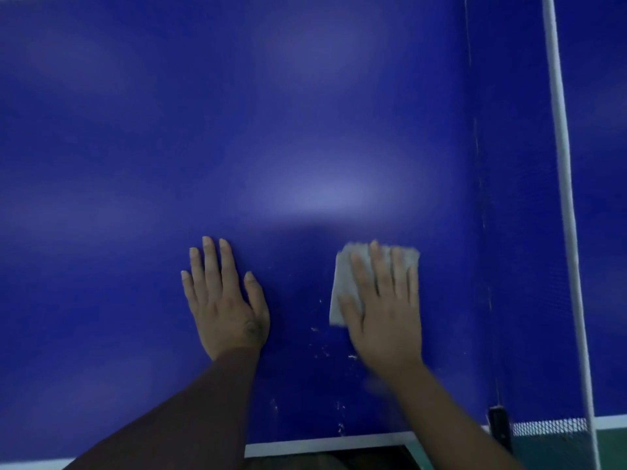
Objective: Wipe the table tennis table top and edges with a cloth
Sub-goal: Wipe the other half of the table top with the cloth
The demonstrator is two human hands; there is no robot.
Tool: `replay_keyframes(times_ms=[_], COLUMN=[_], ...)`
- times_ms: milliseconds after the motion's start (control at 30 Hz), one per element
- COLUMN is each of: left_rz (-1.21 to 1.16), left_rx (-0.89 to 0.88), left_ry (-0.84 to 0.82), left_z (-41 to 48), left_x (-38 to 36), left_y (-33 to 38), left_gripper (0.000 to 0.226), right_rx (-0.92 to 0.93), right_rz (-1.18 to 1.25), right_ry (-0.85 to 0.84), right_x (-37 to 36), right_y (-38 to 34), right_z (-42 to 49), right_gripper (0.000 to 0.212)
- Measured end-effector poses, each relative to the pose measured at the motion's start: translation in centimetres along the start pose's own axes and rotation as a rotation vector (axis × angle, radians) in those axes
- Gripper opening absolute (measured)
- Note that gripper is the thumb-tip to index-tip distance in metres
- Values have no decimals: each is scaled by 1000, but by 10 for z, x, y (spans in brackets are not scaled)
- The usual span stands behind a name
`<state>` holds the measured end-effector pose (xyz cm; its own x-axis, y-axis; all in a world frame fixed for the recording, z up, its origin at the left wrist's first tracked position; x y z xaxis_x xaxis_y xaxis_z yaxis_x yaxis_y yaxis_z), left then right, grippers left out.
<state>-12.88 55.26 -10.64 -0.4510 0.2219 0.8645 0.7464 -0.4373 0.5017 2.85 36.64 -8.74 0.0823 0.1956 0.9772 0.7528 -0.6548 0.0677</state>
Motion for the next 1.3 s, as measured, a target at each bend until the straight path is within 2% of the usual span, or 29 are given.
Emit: replay_keyframes(times_ms=[100, 167, 333, 433, 533, 600, 700, 767, 867, 1000, 1100, 1200, 1300], left_rz=[9, 13, 10, 5, 4, 7, 6, 0, -20, -89, -185, -138, 9], left_rx=[-3, -4, -8, -8, -2, 2, -1, -1, -15, -40, -50, -202, -271], left_ry=[-3, -4, 1, 2, 2, 0, 2, 5, 11, 8, -48, -161, -159], left_z=[0, -1, -1, -1, -1, -1, -2, -1, -2, -3, -4, -24, -70], left_x=[0, 0, 0, 0, 0, 1, 4, 4, 6, 12, 19, 39, 69], left_y=[-1, -2, -4, -2, -1, 0, 3, 2, 1, 2, -6, -35, -78], left_gripper=[62, 62, 61, 61, 61, 62, 62, 63, 64, 64, 64, 61, 62], right_rx=[-198, -231, 150, 325, 416, 311, 22, -131, -263, -369, -351, -306, -402], right_rz=[1, 26, 20, 45, -21, -63, -65, -37, 1, 18, 40, 14, 3], right_ry=[35, 40, 53, 47, 74, 122, 115, 97, 95, 34, -23, 2, 11], right_x=[8, 12, 1, -5, -9, -10, -5, -4, -8, -19, -22, -21, -20], right_y=[-14, -40, -80, -60, -25, 6, 59, 76, 65, 26, 7, 27, 61], right_z=[62, 75, -4, -53, -31, 13, 63, 58, -1, -113, -161, -145, -95], right_gripper=[65, 64, 68, 67, 67, 65, 63, 63, 64, 65, 66, 64, 64])
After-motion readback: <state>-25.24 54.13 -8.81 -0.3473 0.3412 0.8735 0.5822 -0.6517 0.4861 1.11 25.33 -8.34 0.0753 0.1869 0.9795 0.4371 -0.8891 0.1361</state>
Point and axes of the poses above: each hand's wrist, its own z-axis towards the middle knuckle, its own x-axis out of the back of the hand, y = z × x, the point moved 1 cm from there along z, towards the middle knuckle, and after that the axes turned 15 degrees about -z, right-handed, at the moved point
